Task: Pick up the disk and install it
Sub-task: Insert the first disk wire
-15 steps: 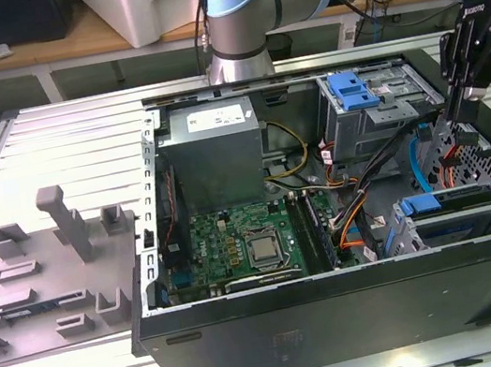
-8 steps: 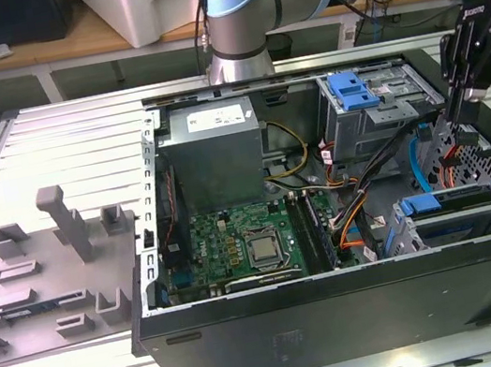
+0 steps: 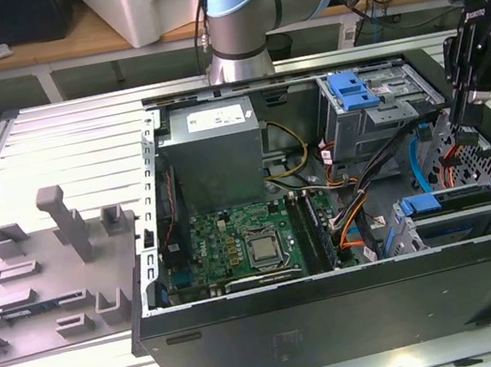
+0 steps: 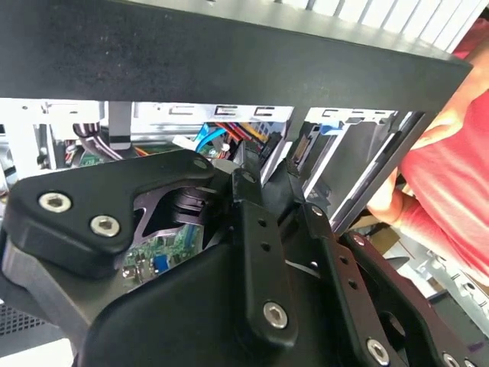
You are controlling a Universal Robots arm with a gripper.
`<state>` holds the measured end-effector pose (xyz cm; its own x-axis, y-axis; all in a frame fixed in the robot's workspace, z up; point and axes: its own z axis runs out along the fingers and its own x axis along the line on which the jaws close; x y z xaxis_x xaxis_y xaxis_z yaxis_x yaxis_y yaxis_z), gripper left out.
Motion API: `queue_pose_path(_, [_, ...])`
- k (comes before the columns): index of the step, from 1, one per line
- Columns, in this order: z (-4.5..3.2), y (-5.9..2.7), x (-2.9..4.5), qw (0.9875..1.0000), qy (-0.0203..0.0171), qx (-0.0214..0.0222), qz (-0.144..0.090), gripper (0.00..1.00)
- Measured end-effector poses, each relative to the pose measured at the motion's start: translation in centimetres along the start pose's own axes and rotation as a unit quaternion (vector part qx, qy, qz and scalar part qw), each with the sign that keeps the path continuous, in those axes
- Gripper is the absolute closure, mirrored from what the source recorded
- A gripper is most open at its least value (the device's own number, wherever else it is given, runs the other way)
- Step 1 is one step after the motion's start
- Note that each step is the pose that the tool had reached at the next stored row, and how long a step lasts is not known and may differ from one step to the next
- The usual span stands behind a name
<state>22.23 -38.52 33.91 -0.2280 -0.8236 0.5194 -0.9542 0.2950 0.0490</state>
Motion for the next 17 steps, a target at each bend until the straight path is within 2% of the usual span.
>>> queue_pose_path(4, [0.07, 0.01, -0.02, 0.9999, 0.0075, 0.0062, 0.005, 0.71])
queue_pose_path(7, [0.29, 0.05, -0.14, 0.9999, 0.0071, 0.0118, 0.008, 0.71])
queue_pose_path(8, [0.51, 0.29, -0.19, 0.9998, 0.0058, 0.0156, 0.011, 0.71])
queue_pose_path(17, [0.79, 0.42, -0.16, 0.9997, 0.0052, 0.0111, 0.019, 0.71])
